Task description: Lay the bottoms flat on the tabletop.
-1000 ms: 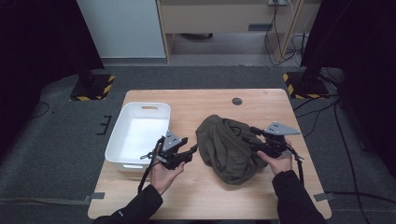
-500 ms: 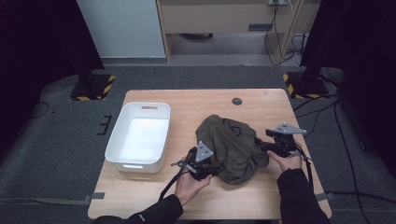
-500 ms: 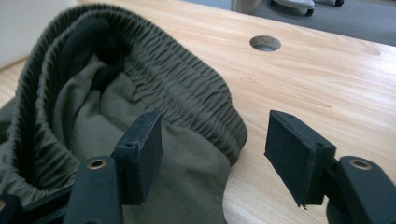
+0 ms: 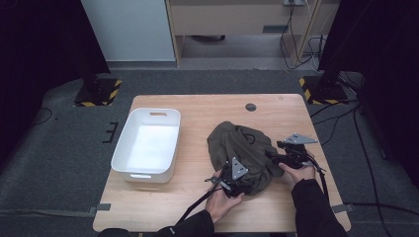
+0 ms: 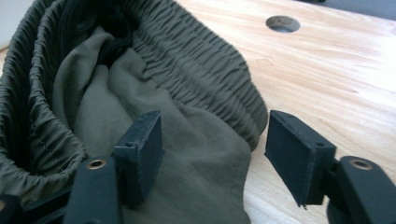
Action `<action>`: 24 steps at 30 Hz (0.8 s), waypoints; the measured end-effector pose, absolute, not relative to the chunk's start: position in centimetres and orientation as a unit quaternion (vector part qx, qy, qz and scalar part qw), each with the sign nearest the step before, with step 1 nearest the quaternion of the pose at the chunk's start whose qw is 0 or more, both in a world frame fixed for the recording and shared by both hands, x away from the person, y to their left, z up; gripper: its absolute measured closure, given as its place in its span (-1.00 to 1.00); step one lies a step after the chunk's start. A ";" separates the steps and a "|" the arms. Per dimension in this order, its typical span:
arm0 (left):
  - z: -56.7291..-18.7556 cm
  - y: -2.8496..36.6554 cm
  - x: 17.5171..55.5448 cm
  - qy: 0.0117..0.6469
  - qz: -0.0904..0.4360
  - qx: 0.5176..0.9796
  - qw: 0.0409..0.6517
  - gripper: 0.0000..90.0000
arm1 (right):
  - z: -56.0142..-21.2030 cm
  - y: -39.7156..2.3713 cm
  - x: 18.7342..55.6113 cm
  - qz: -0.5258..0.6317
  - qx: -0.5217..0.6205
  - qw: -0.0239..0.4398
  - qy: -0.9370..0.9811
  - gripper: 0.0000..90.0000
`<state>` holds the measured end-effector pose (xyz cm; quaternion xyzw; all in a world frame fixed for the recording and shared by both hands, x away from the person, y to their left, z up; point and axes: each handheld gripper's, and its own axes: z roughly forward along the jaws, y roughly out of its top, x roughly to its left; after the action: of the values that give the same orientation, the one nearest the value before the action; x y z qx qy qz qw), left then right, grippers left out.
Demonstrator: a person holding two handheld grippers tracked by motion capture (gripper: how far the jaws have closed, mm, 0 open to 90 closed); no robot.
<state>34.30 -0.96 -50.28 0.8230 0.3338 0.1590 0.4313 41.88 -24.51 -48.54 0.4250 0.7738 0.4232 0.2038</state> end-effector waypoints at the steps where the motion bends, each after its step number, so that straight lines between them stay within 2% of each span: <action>1: -50.4 -1.0 34.5 0.337 0.157 0.826 0.423 -0.02 | -48.7 -24.4 41.9 0.421 0.425 0.202 0.776 -0.15; 5: -50.4 -0.1 35.2 0.351 0.140 0.839 0.392 0.60 | -48.9 -24.3 41.8 0.413 0.418 0.192 0.786 0.17; 8: -49.7 0.9 35.6 0.359 0.135 0.844 0.376 0.92 | -48.8 -24.3 41.8 0.411 0.415 0.180 0.792 0.50; 12: -48.7 2.4 35.8 0.358 0.143 0.848 0.364 0.98 | -48.8 -24.0 41.7 0.401 0.405 0.166 0.805 0.79; 15: -48.0 4.1 35.9 0.361 0.153 0.845 0.363 0.98 | -48.7 -23.8 41.6 0.394 0.401 0.161 0.811 0.92; 24: -46.9 10.5 36.7 0.418 0.189 0.812 0.360 0.98 | -48.9 -23.9 41.7 0.372 0.404 0.161 0.820 0.97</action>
<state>36.66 10.52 -46.90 0.8124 0.4182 0.1889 0.3597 41.66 -23.91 -48.91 0.4043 0.8200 0.3718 0.1611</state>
